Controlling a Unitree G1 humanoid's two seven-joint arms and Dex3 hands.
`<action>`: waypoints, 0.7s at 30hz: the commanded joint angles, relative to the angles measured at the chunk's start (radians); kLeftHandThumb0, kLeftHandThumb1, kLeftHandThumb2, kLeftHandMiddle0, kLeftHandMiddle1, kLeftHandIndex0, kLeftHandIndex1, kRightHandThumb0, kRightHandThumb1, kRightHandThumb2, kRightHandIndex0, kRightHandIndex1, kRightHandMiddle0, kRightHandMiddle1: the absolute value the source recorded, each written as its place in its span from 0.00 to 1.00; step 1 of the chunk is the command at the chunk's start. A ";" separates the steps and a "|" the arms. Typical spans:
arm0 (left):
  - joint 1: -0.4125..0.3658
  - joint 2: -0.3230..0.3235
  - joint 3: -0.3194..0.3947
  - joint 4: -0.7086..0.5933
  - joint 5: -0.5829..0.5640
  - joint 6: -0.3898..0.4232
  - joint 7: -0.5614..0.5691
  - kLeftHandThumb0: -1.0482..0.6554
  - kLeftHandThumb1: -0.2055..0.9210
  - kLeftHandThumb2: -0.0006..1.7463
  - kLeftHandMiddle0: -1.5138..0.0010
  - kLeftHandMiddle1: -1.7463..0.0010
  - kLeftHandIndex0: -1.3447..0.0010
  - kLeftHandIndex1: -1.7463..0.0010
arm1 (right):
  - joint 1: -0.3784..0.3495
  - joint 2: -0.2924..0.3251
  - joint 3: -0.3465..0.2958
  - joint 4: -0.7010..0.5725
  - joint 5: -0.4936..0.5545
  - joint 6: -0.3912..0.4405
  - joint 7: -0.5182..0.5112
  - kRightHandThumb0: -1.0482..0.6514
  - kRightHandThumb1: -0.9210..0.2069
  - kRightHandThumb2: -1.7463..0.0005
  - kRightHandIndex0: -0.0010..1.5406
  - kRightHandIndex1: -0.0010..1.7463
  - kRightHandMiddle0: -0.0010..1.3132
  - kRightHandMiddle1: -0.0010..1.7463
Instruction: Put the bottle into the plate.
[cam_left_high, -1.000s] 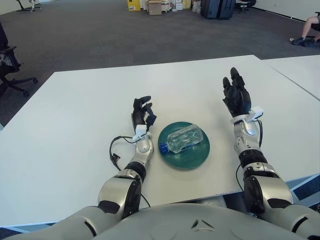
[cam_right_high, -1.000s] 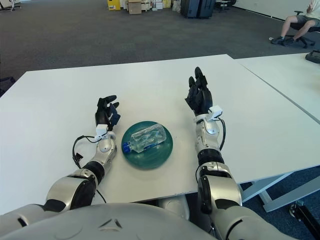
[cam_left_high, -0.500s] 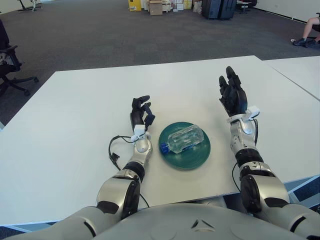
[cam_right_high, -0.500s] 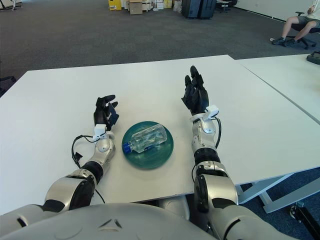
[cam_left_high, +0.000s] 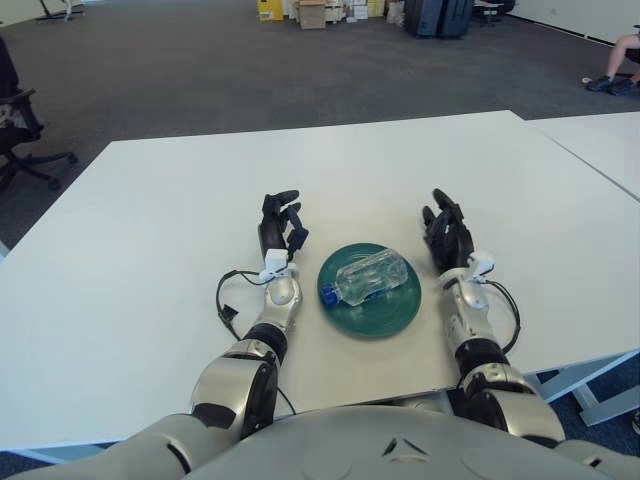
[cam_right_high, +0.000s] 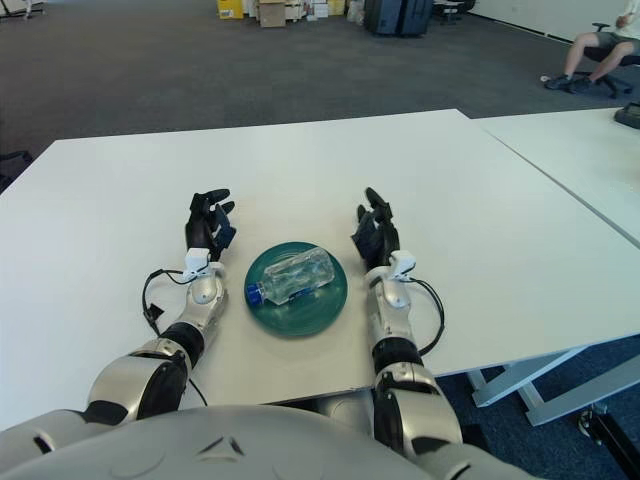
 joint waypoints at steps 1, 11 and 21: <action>0.028 0.014 -0.004 -0.002 0.007 -0.003 -0.008 0.26 1.00 0.49 0.64 0.61 0.69 0.29 | 0.030 -0.021 0.024 -0.016 -0.051 0.052 -0.022 0.27 0.00 0.57 0.22 0.04 0.00 0.48; 0.030 0.003 0.001 -0.028 -0.012 0.004 -0.038 0.26 1.00 0.48 0.66 0.62 0.70 0.29 | 0.017 -0.099 0.115 0.029 -0.226 0.041 -0.057 0.29 0.00 0.58 0.23 0.03 0.00 0.48; 0.033 -0.001 0.003 -0.044 -0.012 -0.006 -0.042 0.25 1.00 0.48 0.66 0.62 0.72 0.29 | 0.007 -0.120 0.131 0.063 -0.255 0.045 -0.062 0.27 0.00 0.55 0.22 0.02 0.00 0.44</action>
